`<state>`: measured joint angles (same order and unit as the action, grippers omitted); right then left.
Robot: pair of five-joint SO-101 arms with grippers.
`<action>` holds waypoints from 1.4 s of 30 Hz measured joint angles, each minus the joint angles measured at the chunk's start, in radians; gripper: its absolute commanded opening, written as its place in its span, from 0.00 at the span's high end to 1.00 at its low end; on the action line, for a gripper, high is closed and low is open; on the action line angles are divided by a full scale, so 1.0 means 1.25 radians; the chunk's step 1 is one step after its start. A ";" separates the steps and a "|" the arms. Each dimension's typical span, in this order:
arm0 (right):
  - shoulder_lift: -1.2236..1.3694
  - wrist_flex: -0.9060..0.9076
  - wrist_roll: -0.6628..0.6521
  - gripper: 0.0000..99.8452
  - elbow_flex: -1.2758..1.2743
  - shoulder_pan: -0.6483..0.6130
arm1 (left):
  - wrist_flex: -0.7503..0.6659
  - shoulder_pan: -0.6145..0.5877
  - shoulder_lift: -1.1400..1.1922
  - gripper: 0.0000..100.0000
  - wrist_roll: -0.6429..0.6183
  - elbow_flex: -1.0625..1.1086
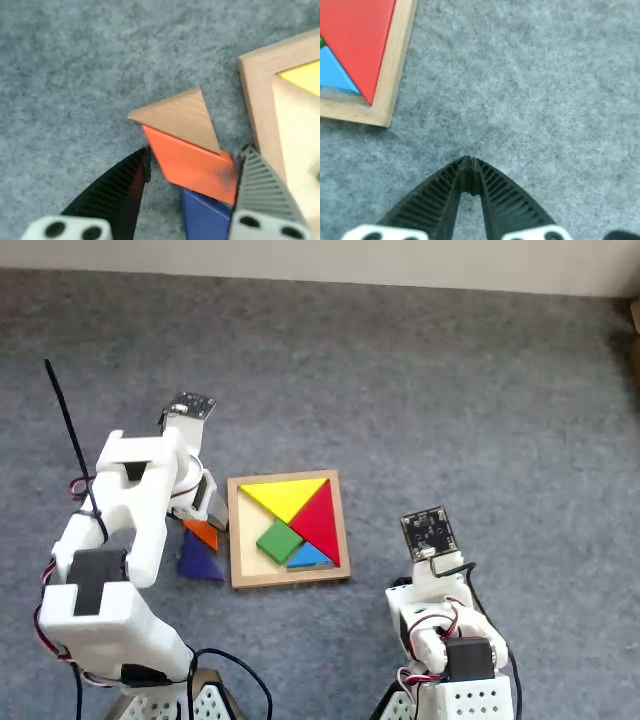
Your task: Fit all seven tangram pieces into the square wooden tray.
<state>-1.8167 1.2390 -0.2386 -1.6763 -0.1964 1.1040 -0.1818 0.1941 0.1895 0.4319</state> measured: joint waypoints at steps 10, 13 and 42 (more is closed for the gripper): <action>0.000 0.000 0.000 0.99 0.000 0.000 | 0.016 0.031 0.023 0.83 -0.001 -0.028; 0.000 0.000 0.000 0.99 0.000 0.000 | 0.017 0.034 0.023 0.85 -0.001 -0.029; 0.000 0.000 0.000 0.99 0.000 0.000 | 0.072 0.027 -0.086 0.75 -0.002 0.098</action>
<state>-1.8167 1.2390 -0.2386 -1.6763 -0.1964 1.1945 -0.1481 0.0867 0.1864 0.5547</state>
